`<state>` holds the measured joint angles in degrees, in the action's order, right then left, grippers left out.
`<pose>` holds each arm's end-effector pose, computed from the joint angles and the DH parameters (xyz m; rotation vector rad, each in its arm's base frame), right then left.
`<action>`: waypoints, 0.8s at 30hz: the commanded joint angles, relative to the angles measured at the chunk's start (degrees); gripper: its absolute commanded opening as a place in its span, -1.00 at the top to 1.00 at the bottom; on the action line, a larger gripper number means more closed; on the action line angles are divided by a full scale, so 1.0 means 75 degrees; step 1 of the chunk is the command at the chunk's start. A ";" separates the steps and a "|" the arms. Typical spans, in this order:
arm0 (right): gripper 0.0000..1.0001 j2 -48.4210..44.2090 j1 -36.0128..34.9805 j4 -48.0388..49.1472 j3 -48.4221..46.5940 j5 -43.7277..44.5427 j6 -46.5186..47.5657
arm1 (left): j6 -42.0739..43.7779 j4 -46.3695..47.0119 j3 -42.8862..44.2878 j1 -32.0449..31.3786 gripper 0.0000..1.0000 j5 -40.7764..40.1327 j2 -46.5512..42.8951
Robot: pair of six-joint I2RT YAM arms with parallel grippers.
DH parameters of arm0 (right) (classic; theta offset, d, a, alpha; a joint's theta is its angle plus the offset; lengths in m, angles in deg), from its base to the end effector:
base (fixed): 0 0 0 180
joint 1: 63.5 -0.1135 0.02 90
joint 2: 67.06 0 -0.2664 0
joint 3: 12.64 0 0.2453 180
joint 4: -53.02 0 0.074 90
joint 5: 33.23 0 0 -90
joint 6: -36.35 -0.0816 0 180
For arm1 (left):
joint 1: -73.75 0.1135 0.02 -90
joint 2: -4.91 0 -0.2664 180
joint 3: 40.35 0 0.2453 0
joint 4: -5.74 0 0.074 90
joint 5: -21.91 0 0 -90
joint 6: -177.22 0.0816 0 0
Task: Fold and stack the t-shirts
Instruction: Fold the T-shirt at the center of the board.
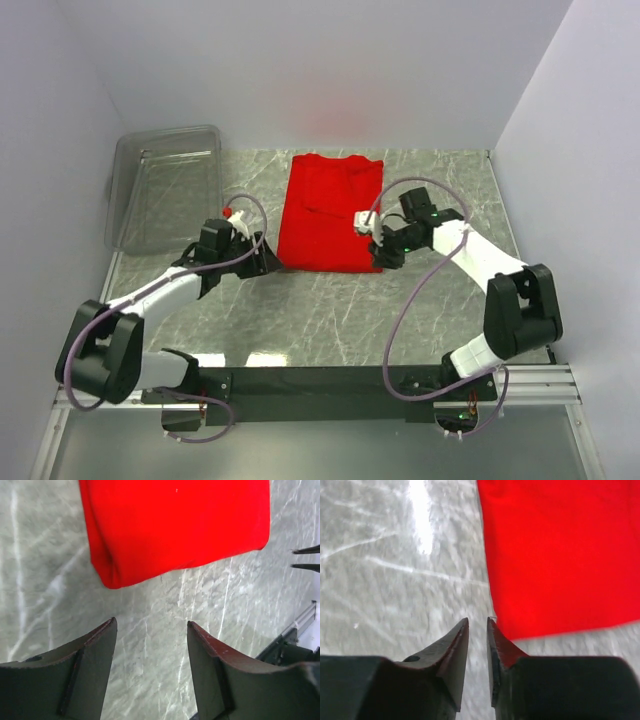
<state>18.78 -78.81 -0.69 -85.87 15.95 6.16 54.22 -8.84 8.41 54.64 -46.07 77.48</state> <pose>0.2700 0.1292 0.2013 -1.6290 1.8079 0.6430 0.2564 -0.1212 0.1757 -0.0643 2.3455 -0.9045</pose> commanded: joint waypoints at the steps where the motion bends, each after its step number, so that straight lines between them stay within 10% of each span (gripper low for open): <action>1: 0.48 0.0272 -0.0442 0.1393 0.0036 0.0554 -0.1445 | -0.0464 0.1298 0.0119 0.0017 -0.25 0.0638 0.0492; 24: 0.72 0.1714 -0.0595 0.1781 -0.0187 0.2220 -0.2912 | -0.0230 0.0573 0.0799 0.0017 0.28 -0.0731 0.2453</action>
<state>30.78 -82.90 12.62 -85.84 30.92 -14.87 51.10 -2.06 14.01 54.66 -45.89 97.42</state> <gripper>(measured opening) 0.140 0.347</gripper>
